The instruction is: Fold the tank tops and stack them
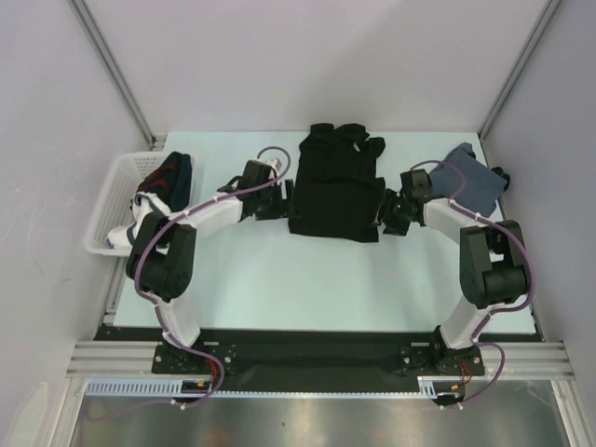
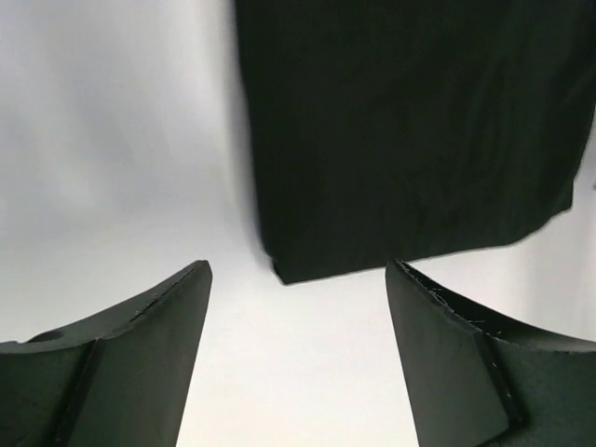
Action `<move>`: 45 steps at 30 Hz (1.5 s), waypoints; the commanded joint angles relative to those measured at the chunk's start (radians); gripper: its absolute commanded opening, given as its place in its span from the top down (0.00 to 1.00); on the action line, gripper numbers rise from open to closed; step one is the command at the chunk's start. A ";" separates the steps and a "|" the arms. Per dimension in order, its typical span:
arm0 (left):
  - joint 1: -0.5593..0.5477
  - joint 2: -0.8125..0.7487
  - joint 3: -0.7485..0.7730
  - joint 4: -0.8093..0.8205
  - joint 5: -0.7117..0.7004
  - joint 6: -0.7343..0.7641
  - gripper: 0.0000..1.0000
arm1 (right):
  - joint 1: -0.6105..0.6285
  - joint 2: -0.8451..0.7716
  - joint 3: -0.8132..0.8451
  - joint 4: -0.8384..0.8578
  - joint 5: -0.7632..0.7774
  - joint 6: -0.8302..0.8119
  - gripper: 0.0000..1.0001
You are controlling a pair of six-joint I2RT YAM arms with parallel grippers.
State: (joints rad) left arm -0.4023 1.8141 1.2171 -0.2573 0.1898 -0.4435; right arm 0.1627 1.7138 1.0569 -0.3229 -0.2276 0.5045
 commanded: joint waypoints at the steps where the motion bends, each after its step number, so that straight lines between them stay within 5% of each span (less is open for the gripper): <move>1: -0.029 -0.021 -0.047 0.112 0.023 0.003 0.20 | 0.026 -0.036 -0.031 0.070 0.000 -0.043 0.45; 9: -0.058 0.060 -0.011 0.081 -0.001 0.011 0.23 | 0.069 -0.003 -0.031 0.018 0.111 -0.067 0.46; 19: -0.078 0.149 0.009 0.078 -0.003 0.005 0.34 | 0.100 0.046 -0.014 0.016 0.148 -0.070 0.60; 23: -0.079 0.171 0.019 0.110 0.003 -0.003 0.59 | 0.106 0.072 0.000 0.021 0.163 -0.064 0.83; 24: -0.079 0.174 0.019 0.107 0.002 -0.003 0.78 | 0.106 0.069 0.002 0.018 0.172 -0.061 0.96; 26: -0.081 0.165 0.015 0.096 -0.006 0.000 0.97 | 0.100 0.038 -0.011 0.015 0.203 -0.057 1.00; 31: -0.061 0.131 0.070 0.026 -0.026 0.002 1.00 | 0.048 -0.003 0.052 -0.022 0.153 -0.034 1.00; 38: -0.063 0.098 0.433 -0.275 -0.050 0.011 1.00 | 0.052 -0.040 0.344 -0.229 0.132 -0.034 1.00; 43: -0.108 -0.198 0.132 -0.238 -0.058 -0.006 1.00 | 0.075 -0.349 0.134 -0.263 0.162 0.000 1.00; 45: -0.162 -0.261 -0.124 -0.186 -0.072 -0.037 1.00 | 0.093 -0.437 -0.090 -0.248 0.142 0.041 1.00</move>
State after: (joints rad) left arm -0.4942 1.6508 1.3205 -0.4007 0.1337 -0.4519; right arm 0.2356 1.3853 1.1599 -0.4736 -0.0795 0.4904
